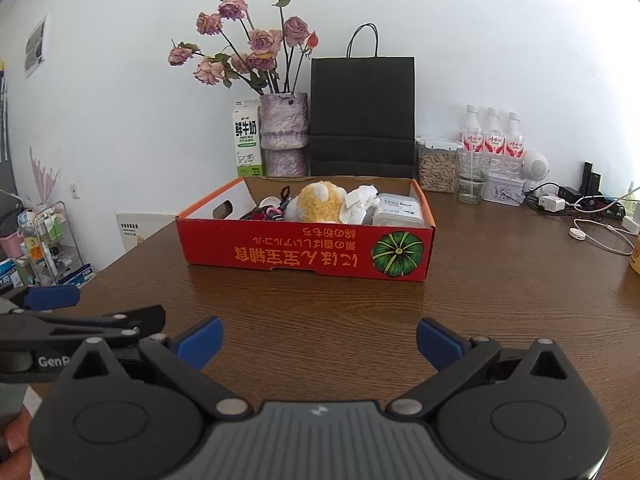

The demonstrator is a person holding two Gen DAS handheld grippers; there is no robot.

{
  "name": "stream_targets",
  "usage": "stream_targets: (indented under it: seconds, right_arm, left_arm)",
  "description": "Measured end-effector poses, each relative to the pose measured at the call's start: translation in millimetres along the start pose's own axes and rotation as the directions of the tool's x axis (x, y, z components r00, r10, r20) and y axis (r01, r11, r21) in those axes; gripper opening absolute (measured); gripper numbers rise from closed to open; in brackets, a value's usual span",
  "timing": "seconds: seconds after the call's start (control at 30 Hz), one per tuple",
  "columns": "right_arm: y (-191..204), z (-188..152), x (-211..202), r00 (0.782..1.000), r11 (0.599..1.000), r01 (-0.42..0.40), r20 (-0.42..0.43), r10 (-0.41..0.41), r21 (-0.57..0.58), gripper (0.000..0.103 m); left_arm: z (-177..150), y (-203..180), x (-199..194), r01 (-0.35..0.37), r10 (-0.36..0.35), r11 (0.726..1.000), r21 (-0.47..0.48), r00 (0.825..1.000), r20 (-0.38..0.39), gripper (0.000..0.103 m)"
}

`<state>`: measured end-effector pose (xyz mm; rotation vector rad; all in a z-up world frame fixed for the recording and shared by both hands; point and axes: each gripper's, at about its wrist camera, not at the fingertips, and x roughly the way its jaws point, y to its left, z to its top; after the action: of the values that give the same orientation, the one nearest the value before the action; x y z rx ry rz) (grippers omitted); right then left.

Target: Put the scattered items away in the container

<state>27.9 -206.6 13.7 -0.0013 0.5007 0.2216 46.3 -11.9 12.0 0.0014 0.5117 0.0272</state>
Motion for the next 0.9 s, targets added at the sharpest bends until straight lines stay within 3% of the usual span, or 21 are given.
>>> stream_targets:
  seconds: [0.9]
  right_arm:
    - [-1.1, -3.1, 1.7, 1.000, 1.000, -0.008, -0.026, 0.008, -0.002, 0.103]
  left_arm:
    - [-1.8, -2.3, 1.6, -0.005, 0.006, 1.000, 0.005, 1.000, -0.018, 0.103]
